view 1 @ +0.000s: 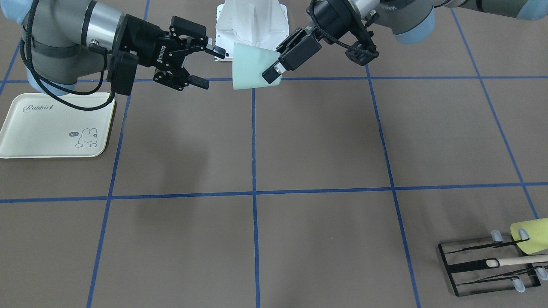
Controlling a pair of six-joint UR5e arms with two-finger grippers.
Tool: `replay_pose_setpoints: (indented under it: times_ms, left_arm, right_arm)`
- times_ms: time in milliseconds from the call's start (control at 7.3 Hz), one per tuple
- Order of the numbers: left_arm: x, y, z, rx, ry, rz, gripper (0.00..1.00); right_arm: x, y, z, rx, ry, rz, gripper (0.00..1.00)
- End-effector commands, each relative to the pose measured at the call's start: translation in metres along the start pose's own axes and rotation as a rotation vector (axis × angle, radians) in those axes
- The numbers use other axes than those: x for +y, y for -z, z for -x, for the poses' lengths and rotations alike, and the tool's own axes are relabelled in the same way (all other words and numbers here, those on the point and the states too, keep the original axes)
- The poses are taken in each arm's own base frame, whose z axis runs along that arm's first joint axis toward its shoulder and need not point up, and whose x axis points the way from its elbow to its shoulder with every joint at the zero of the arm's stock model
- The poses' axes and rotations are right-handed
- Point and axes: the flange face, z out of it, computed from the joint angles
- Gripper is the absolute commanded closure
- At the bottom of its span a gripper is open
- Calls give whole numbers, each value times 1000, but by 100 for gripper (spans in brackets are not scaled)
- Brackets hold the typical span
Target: Left arm grabs green cup and hands to right arm on tray
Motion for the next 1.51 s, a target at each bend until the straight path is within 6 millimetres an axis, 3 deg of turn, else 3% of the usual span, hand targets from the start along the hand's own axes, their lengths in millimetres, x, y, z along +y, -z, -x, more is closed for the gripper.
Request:
replay_pose_setpoints:
  times_ms: [0, 822, 1369]
  left_arm:
    - [2, -1, 2, -6, 5, 4, 63]
    - [10, -10, 22, -43, 18, 31, 63]
    - [15, -9, 24, -44, 38, 49, 62]
  right_arm:
    - [0, -1, 0, 1, 0, 0, 9]
    - [-1, -1, 0, 0, 1, -8, 12]
    - [-1, -1, 0, 0, 1, -8, 32]
